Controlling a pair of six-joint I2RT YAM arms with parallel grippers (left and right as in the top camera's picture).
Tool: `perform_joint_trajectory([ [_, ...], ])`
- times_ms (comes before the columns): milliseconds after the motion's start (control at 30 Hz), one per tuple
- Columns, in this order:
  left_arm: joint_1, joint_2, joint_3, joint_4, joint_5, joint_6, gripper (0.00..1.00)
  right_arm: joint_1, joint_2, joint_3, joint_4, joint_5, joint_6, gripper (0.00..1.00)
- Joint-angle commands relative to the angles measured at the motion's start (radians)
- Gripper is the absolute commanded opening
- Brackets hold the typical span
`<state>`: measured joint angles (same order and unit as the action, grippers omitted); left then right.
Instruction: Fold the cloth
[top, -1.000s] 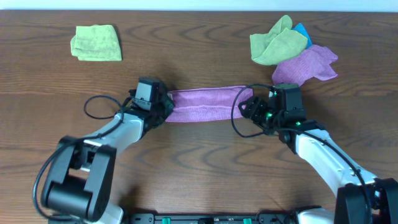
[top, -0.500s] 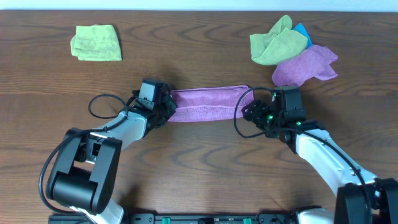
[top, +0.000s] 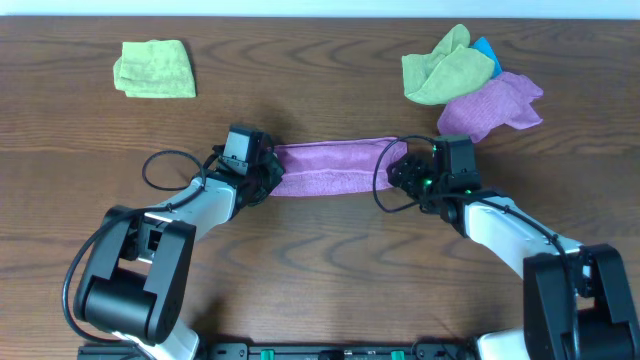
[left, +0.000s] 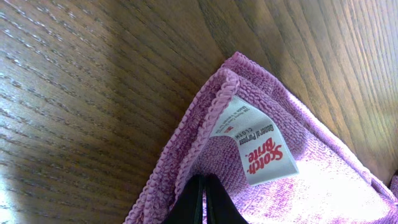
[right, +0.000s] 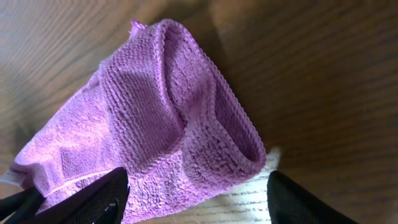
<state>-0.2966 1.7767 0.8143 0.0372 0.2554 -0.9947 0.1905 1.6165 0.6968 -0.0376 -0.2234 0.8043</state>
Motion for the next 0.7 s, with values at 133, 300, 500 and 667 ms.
perform_joint_trajectory([
  [133, -0.006, 0.035, -0.006, -0.026, 0.004, 0.0, 0.06, -0.006, 0.034, 0.008, 0.066, 0.016, 0.003, 0.7],
  [300, -0.006, 0.035, -0.006, -0.026, 0.004, -0.001, 0.06, -0.006, 0.055, 0.008, 0.045, 0.01, 0.003, 0.71],
  [500, -0.005, 0.035, -0.006, -0.026, 0.005, -0.001, 0.06, -0.006, 0.055, 0.008, 0.015, -0.01, 0.003, 0.71],
  [667, -0.005, 0.035, -0.006, -0.026, 0.004, -0.001, 0.06, -0.006, 0.058, 0.008, 0.031, 0.0, 0.003, 0.7],
])
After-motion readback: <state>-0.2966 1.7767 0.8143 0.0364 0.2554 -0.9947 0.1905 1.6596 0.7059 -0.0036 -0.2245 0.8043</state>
